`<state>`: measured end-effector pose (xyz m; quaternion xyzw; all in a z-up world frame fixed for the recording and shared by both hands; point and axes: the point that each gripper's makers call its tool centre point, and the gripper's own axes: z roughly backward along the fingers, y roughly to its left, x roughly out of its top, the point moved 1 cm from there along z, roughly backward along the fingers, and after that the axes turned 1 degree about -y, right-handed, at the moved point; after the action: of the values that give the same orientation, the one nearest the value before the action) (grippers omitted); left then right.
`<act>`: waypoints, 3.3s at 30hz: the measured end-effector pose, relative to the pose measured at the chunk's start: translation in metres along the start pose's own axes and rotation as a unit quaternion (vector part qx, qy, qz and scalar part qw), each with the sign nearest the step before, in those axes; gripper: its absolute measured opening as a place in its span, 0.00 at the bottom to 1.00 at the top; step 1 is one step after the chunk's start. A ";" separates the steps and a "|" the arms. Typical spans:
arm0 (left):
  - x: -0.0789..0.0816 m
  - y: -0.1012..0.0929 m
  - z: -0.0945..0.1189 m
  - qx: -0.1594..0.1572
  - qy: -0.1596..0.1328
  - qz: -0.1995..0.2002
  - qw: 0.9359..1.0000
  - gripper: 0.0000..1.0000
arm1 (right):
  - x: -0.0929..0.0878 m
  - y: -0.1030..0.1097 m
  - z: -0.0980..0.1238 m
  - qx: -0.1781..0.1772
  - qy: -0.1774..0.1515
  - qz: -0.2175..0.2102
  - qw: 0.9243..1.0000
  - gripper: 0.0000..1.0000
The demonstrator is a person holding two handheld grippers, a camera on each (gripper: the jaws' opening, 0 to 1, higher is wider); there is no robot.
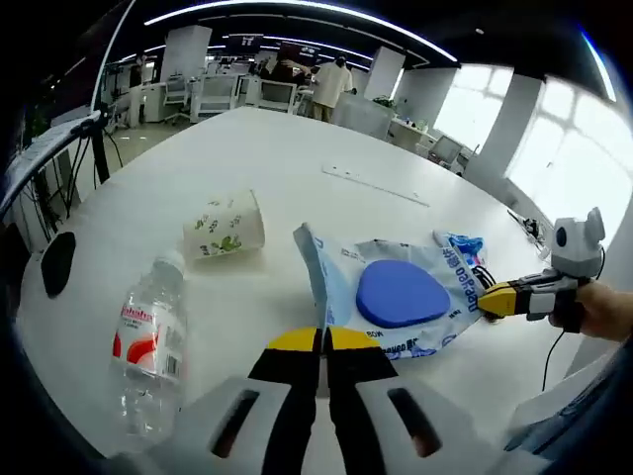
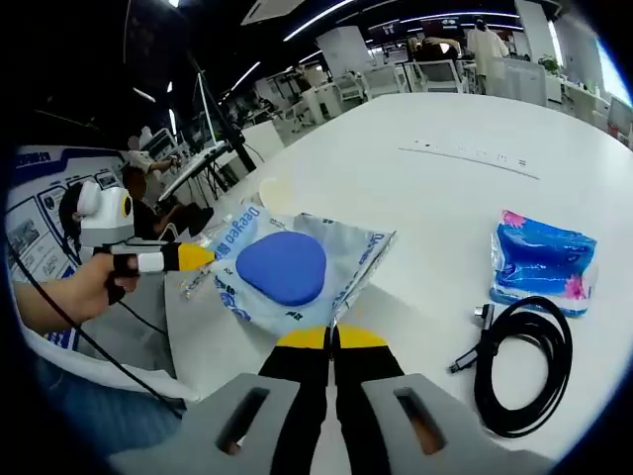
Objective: Arrange the tabletop items into an orderly group along one side of the table until the central work area is clear of visible clutter.
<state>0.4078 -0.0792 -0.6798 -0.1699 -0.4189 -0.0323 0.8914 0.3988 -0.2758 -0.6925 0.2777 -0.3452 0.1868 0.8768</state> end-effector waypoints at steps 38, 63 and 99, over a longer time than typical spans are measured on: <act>0.065 -0.031 -0.098 -0.054 0.020 -0.039 0.998 0.00 | 0.050 -0.093 -0.024 -0.065 -0.023 -0.040 0.997 0.00; 0.048 -0.022 -0.145 -0.049 0.062 -0.026 0.996 0.00 | 0.036 -0.122 -0.044 -0.083 0.001 -0.075 0.994 0.00; 0.051 -0.019 -0.133 -0.055 0.018 0.010 0.998 0.43 | 0.044 -0.106 -0.027 -0.066 -0.057 -0.121 0.989 0.18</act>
<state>0.5344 -0.1368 -0.7144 -0.2226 -0.3990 -0.0491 0.8882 0.4977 -0.3350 -0.7160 0.2689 -0.3701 0.0401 0.8883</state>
